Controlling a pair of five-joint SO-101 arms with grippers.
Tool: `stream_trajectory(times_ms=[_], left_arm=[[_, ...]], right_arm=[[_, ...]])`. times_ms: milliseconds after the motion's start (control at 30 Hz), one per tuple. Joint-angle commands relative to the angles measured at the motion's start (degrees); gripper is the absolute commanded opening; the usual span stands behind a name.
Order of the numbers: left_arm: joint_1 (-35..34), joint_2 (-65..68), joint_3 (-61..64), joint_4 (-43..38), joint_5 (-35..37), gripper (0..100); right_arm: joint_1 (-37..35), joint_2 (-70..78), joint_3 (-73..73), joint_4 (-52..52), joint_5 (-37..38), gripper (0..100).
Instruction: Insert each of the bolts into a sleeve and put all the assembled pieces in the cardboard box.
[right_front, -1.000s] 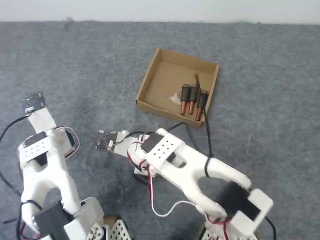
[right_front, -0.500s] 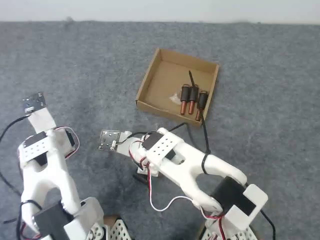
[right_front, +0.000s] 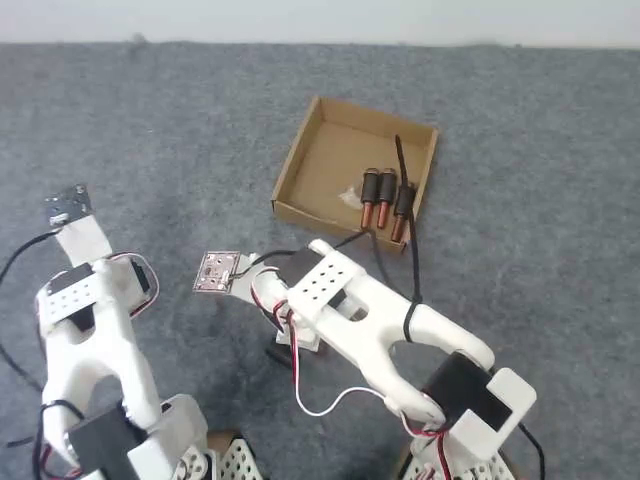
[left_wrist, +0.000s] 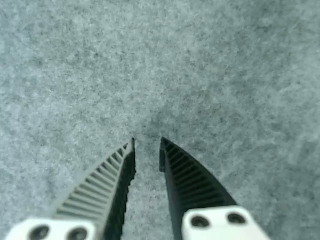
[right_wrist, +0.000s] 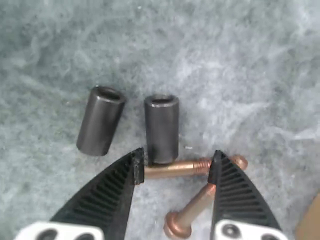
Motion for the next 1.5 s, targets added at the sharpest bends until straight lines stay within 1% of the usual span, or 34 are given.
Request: stream_trajectory(times_ms=[0,200,467,533,600,833,967,1067,1133,1200,1300,1333,1400,1467], left_arm=[[0.00,-0.44,-2.59,0.26,-0.35,8],[-0.09,-0.44,-2.59,0.09,-0.26,8],[0.00,-0.44,-2.59,0.00,-0.26,8],[0.00,-0.44,-2.59,0.00,-0.26,8],[0.00,-0.44,-2.59,0.00,-0.26,8],[0.00,-0.44,-2.59,0.09,-0.26,8],[0.00,-0.44,-2.59,0.18,-0.26,8],[0.00,-0.44,-2.59,0.18,-0.26,8],[0.00,-0.44,-2.51,0.18,-0.44,8],[0.00,-0.44,-2.51,0.18,-0.44,8],[0.00,-0.44,-2.51,0.18,-0.44,8],[0.00,-0.44,-2.51,0.18,-0.44,8],[0.00,-0.35,-2.51,0.18,-0.44,8],[0.00,-0.35,-2.51,0.18,-0.44,8]], right_arm=[[1.63,-1.45,-3.25,2.42,-0.62,20.6],[2.51,-1.45,-3.34,4.09,2.46,20.6],[-0.31,-1.10,-3.43,-1.10,2.55,20.5],[-1.10,-0.75,-3.08,-1.71,3.96,20.5],[-1.10,-0.66,-2.02,-2.95,5.36,20.5],[-1.01,-0.66,0.97,-7.96,5.71,20.5],[-0.75,2.86,1.41,-10.07,5.80,20.4],[-0.75,7.34,0.09,-10.15,8.00,20.4],[-0.48,8.57,-1.23,-10.15,8.09,20.2],[-0.04,8.48,-1.76,-10.15,7.12,15.2],[1.54,6.37,-1.85,-9.36,6.42,2.4],[2.42,4.88,-1.85,-8.13,5.19,0.0],[4.79,0.48,-1.85,-5.49,2.11,2.3],[7.16,-5.14,-1.76,-2.86,-0.44,0.5]])
